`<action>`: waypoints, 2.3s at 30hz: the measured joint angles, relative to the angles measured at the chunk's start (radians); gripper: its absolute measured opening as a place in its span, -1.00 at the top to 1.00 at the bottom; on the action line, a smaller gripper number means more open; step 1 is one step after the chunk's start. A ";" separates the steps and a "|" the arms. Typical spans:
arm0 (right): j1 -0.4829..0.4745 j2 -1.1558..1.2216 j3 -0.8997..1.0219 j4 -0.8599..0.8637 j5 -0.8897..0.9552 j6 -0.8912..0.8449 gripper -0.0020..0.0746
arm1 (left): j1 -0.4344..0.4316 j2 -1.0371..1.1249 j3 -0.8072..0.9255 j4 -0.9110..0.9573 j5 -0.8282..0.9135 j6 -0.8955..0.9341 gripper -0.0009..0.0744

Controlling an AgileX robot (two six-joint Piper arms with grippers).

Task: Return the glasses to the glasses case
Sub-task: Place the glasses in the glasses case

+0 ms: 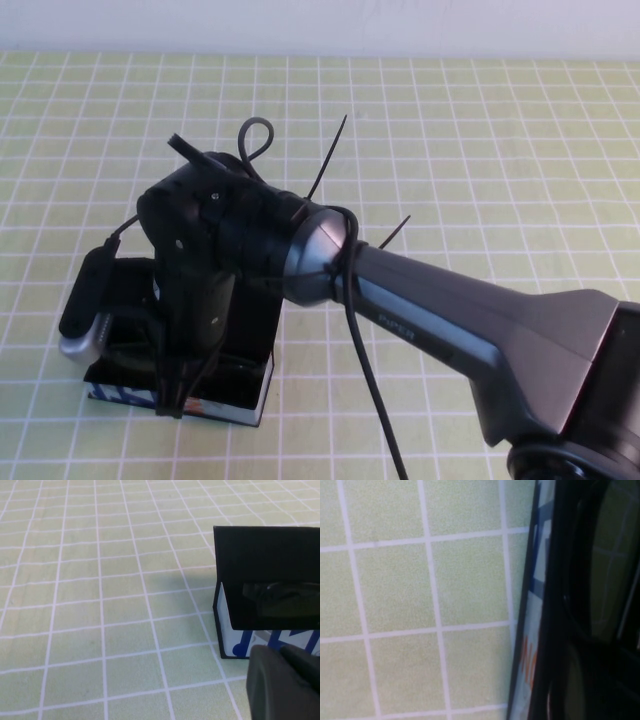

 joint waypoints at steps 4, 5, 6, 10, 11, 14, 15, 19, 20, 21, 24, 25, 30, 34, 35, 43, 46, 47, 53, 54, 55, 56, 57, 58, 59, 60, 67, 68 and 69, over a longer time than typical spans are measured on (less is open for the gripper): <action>0.002 0.006 -0.002 0.000 0.000 0.000 0.88 | 0.000 0.000 0.000 0.000 0.000 0.000 0.99; 0.002 0.006 -0.003 0.000 0.000 0.000 0.89 | 0.000 0.000 0.000 0.000 0.000 0.000 0.99; 0.002 0.008 -0.005 0.000 0.000 0.000 0.89 | 0.000 0.000 0.000 0.000 0.000 0.000 0.99; 0.002 0.020 -0.005 0.000 0.000 0.000 0.89 | 0.000 0.000 0.000 0.000 0.000 0.000 0.99; 0.002 0.023 -0.005 0.000 0.000 0.000 0.89 | 0.000 0.000 0.000 0.000 0.000 0.000 0.99; 0.002 0.022 -0.005 0.000 -0.002 0.000 0.88 | 0.000 0.000 0.000 0.000 0.000 0.000 0.99; 0.002 0.022 -0.005 0.000 -0.002 0.000 0.88 | 0.000 0.000 0.000 0.000 0.000 0.000 0.99; 0.002 0.022 -0.005 -0.003 -0.002 0.000 0.74 | 0.000 0.000 0.000 0.000 0.000 0.000 0.99; 0.002 0.022 -0.005 -0.007 -0.002 0.000 0.67 | 0.000 0.000 0.000 0.000 0.000 0.000 0.99; 0.002 0.022 -0.005 -0.008 -0.002 0.000 0.61 | 0.000 0.000 0.000 0.000 0.000 0.000 0.99; 0.002 0.022 -0.005 -0.019 -0.002 0.000 0.42 | 0.000 0.000 0.000 0.000 0.000 0.000 0.99; 0.002 0.022 -0.005 -0.021 -0.002 0.000 0.38 | 0.000 0.000 0.000 0.000 0.000 0.000 0.99; 0.002 0.022 -0.005 -0.025 -0.002 0.002 0.32 | 0.000 0.000 0.000 0.000 0.000 0.000 0.99; 0.000 0.022 -0.007 -0.025 -0.002 0.002 0.31 | 0.000 0.000 0.000 0.000 0.000 0.000 0.99; 0.000 0.022 -0.007 -0.025 -0.002 0.002 0.31 | 0.000 0.000 0.000 0.000 0.000 0.000 0.99; -0.018 0.022 -0.061 -0.029 0.000 0.044 0.31 | 0.000 0.000 0.000 0.000 0.000 0.000 0.99; -0.018 0.022 -0.062 -0.031 0.000 0.052 0.31 | 0.000 0.000 0.000 0.000 0.000 0.000 0.99; -0.018 0.022 -0.063 -0.031 0.000 0.052 0.31 | 0.000 0.000 0.000 0.000 0.000 0.000 0.99; -0.020 0.012 -0.063 -0.048 0.000 0.074 0.31 | 0.000 0.000 0.000 0.000 0.000 0.000 0.99; -0.020 -0.001 -0.063 -0.059 0.001 0.093 0.33 | 0.000 0.000 0.000 0.000 0.000 0.000 0.99; -0.020 -0.018 -0.057 -0.074 0.001 0.122 0.36 | 0.000 0.000 0.000 0.000 0.000 0.000 0.99; -0.020 -0.039 -0.049 -0.089 0.001 0.151 0.42 | 0.000 0.000 0.000 0.000 0.000 0.000 0.99; -0.020 -0.060 -0.038 -0.102 0.001 0.169 0.47 | 0.000 0.000 0.000 0.000 0.000 0.000 0.99; -0.020 -0.090 -0.020 -0.117 0.001 0.184 0.56 | 0.000 0.000 0.000 0.000 0.000 0.000 0.99; -0.020 -0.122 0.007 -0.134 0.001 0.193 0.67 | 0.000 0.000 0.000 0.000 0.000 0.000 0.99; -0.020 -0.150 0.042 -0.140 0.001 0.204 0.77 | 0.000 0.000 0.000 0.000 0.000 0.000 0.99; -0.043 -0.305 0.299 -0.148 0.002 0.310 0.97 | 0.000 0.000 0.000 0.000 0.000 0.000 0.99; -0.050 -0.305 0.322 -0.146 0.002 0.320 0.97 | 0.000 0.000 0.000 0.000 0.000 0.000 0.99; -0.054 -0.303 0.340 -0.140 0.002 0.327 0.97 | 0.000 0.000 0.000 0.000 0.000 0.000 0.99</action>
